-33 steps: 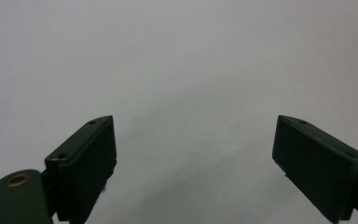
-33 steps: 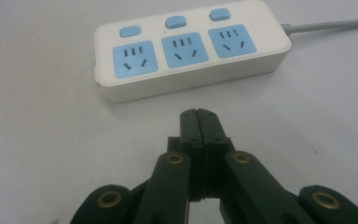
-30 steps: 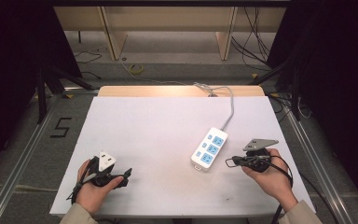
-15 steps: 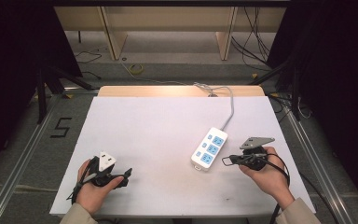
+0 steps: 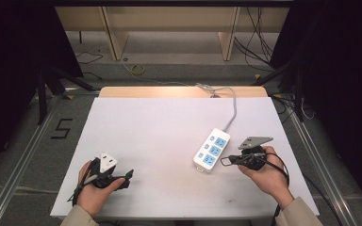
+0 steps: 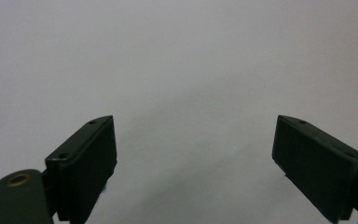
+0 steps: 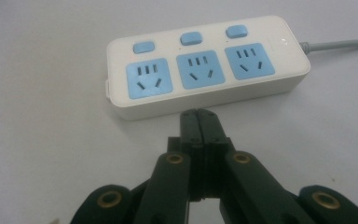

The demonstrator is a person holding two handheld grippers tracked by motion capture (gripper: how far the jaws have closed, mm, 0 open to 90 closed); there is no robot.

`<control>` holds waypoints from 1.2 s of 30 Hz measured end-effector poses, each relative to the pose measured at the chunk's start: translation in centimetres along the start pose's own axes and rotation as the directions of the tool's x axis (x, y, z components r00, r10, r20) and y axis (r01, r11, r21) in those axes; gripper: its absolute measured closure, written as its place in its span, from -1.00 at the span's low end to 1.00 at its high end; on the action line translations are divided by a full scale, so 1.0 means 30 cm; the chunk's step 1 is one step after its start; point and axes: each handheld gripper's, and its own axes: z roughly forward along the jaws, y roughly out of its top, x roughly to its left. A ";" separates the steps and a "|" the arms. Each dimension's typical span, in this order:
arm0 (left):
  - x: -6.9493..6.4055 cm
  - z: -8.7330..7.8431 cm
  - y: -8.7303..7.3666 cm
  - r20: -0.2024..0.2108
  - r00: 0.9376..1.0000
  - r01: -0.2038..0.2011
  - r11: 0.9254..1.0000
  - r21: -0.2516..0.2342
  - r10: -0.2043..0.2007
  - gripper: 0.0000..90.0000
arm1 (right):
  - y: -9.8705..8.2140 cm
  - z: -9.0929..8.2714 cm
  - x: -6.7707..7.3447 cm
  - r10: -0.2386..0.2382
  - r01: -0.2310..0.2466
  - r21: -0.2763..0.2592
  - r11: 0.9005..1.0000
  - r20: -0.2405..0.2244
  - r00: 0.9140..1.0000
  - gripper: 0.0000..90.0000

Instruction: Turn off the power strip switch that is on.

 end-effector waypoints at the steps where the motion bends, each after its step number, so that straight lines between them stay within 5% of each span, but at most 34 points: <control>1: 0.001 0.000 0.000 0.001 1.000 -0.003 1.000 0.002 0.003 -0.70 | 0.000 0.000 0.000 0.000 0.000 0.000 1.000 0.000 1.000 1.00; 36: -0.003 0.000 0.002 -0.003 1.000 -0.006 1.000 -0.001 0.006 -0.70 | 0.043 0.031 0.013 -0.018 0.019 0.015 1.000 -0.021 1.000 1.00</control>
